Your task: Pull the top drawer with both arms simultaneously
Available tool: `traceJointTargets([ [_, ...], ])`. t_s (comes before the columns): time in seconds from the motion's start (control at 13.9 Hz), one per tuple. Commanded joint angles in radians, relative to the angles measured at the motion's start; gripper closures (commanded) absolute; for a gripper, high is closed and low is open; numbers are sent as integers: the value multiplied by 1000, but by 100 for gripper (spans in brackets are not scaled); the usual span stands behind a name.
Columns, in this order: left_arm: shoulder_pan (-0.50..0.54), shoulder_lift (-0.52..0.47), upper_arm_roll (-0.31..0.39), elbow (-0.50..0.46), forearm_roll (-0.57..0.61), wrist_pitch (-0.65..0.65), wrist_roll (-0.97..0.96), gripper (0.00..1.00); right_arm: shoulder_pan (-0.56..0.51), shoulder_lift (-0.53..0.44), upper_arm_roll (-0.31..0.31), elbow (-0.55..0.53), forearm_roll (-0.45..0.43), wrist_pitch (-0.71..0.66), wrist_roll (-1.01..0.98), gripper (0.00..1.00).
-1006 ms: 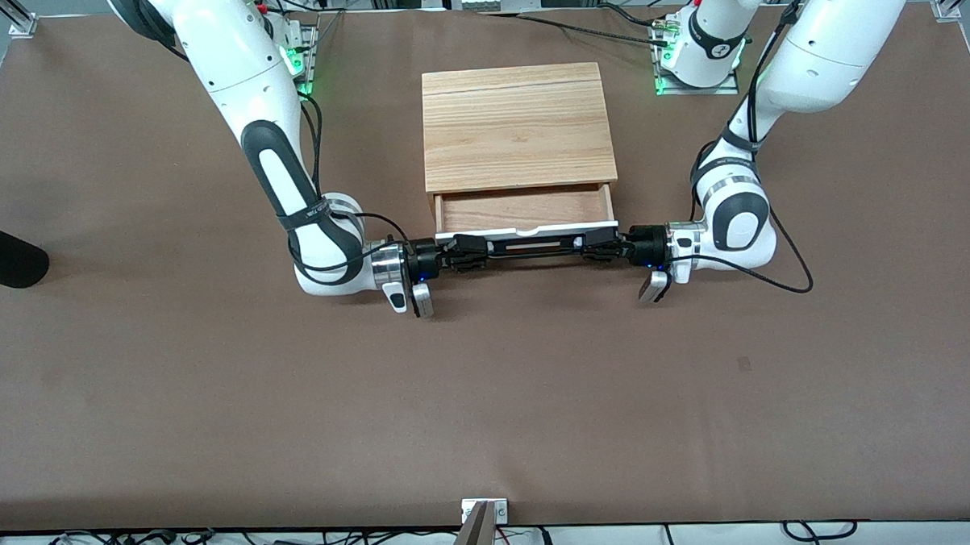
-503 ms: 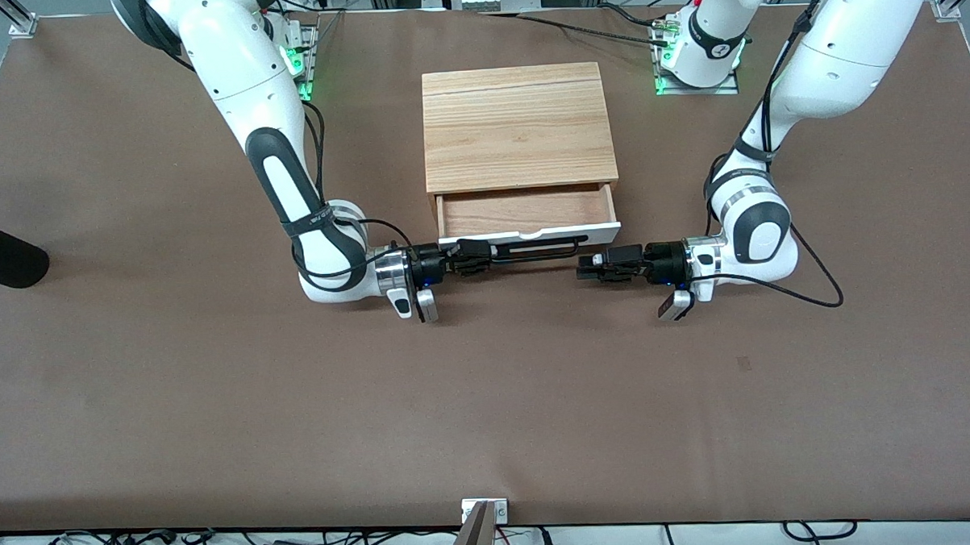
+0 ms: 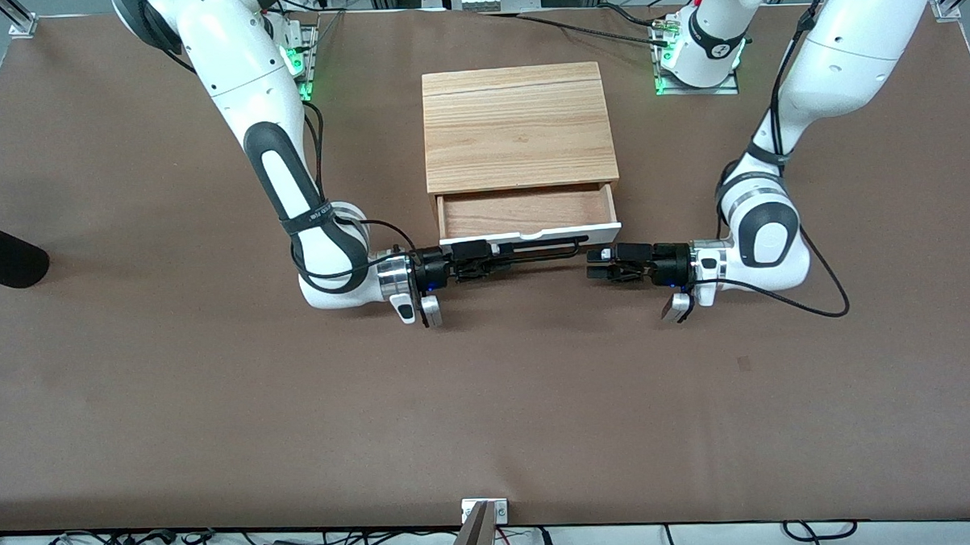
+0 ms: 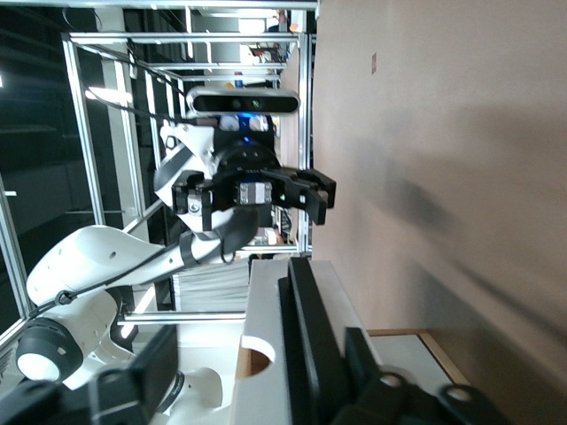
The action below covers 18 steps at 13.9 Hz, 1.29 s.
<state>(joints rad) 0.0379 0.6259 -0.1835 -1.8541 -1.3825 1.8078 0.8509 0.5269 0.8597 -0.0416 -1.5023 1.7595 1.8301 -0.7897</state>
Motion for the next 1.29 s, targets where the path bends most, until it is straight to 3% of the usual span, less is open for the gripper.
traceJointTargets([
  [0.0,17,-26,9,103,199,-11,-152,0,27,-7,-68,83,-121,8,175,0],
  [0.14,23,-40,9,177,356,-15,-252,0,25,-40,-102,152,-306,6,333,0],
  [0.36,23,-93,7,188,503,-16,-376,0,13,-89,-132,249,-602,-24,563,0],
  [0.5,23,-132,7,205,604,-19,-452,0,8,-146,-136,257,-766,-58,654,0],
  [0.79,20,-134,7,458,925,-256,-633,0,2,-254,-230,257,-1059,-222,750,0],
  [1.01,20,-135,7,587,1065,-424,-694,0,5,-333,-313,257,-1294,-336,748,0],
  [1.22,22,-135,6,705,1189,-563,-708,0,4,-370,-374,257,-1440,-331,750,0],
])
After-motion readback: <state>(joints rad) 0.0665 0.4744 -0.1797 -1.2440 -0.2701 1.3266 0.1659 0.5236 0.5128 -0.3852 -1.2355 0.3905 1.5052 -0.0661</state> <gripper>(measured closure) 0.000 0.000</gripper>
